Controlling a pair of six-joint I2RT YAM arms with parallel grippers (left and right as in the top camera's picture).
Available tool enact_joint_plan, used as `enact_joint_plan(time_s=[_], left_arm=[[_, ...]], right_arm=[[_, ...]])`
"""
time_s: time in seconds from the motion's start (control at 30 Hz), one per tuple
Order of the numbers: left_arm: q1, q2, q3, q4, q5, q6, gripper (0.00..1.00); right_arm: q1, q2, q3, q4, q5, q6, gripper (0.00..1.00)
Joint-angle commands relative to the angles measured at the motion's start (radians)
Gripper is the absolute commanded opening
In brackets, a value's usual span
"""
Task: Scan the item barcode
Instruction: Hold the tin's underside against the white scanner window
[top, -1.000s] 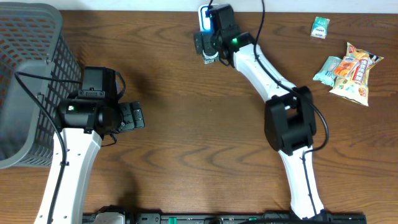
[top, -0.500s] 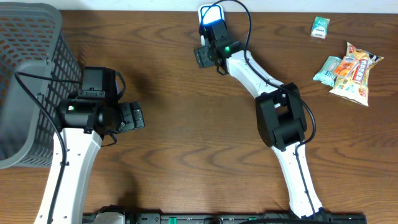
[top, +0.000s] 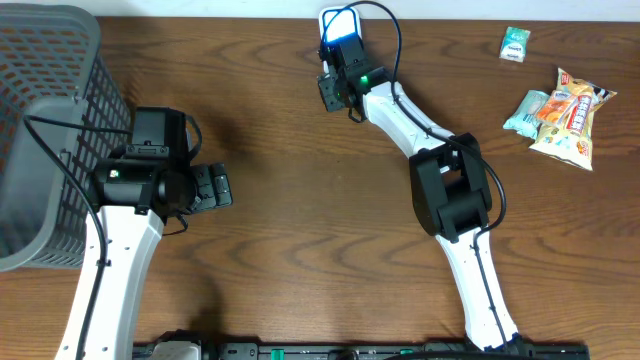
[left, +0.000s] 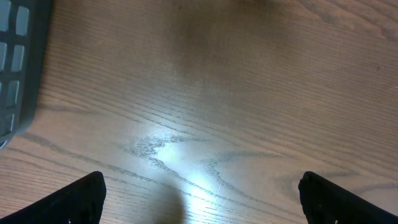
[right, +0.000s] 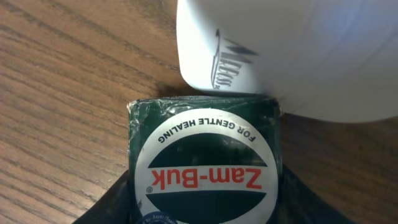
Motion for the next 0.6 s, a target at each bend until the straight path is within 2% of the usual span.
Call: enact_joint_plan(time_s=[0.0,0.1,0.4,0.57], left_arm=[[-0.003,0.003,-0.005,-0.002,-0.006,-0.009,0.98],[-0.003,0.003,-0.005,-0.002,-0.006,-0.009,0.98],[-0.003,0.003,-0.005,-0.002,-0.006,-0.009,0.98],[-0.003,0.003,-0.005,-0.002,-0.006,-0.009,0.97]], right_arm=[[0.013,-0.006,0.007,-0.008,0.007,-0.01,0.41],[0.013,-0.059,0.008,-0.004,0.006,-0.01,0.38],[0.012,-0.227,0.008,0.014,0.007,-0.01,0.39],[0.0,-0.248,0.008,0.164,0.034,-0.011,0.38]])
